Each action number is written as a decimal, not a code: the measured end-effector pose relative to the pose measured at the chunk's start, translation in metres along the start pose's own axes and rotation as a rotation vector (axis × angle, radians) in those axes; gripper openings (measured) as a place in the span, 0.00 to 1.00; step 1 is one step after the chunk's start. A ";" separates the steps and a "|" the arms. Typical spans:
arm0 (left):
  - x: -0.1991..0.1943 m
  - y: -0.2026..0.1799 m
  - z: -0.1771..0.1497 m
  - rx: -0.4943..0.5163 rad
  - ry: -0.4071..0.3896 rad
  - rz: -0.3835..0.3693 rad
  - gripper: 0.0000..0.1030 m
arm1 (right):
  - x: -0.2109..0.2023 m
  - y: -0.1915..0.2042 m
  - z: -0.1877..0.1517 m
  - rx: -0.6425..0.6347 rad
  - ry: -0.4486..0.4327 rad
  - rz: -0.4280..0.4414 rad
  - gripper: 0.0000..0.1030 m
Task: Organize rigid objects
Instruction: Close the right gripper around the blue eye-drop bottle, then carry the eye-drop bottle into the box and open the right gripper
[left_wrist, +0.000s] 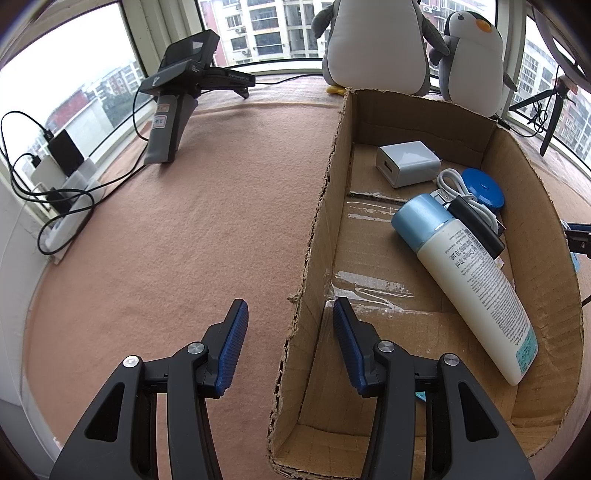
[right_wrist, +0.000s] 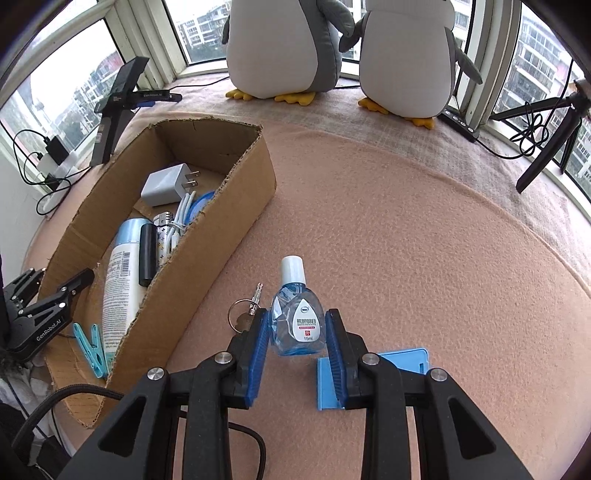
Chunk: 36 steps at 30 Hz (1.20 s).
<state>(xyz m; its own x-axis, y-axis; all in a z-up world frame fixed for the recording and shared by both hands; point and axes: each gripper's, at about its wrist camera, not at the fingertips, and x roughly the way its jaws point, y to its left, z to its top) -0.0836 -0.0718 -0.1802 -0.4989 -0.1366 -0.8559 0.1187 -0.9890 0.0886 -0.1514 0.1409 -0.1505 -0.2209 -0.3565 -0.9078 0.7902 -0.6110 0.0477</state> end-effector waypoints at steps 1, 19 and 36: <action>0.000 0.000 0.000 0.000 0.000 0.000 0.46 | -0.005 0.004 0.001 -0.005 -0.012 0.007 0.27; 0.000 0.000 0.000 -0.001 0.000 0.000 0.46 | -0.032 0.090 0.026 -0.136 -0.090 0.133 0.27; 0.001 0.001 0.000 -0.001 -0.001 0.000 0.46 | -0.004 0.110 0.046 -0.162 -0.067 0.107 0.27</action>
<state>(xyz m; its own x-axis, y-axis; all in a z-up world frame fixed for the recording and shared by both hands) -0.0842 -0.0725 -0.1807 -0.4996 -0.1367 -0.8554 0.1193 -0.9889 0.0883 -0.0894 0.0428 -0.1222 -0.1640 -0.4625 -0.8713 0.8917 -0.4473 0.0696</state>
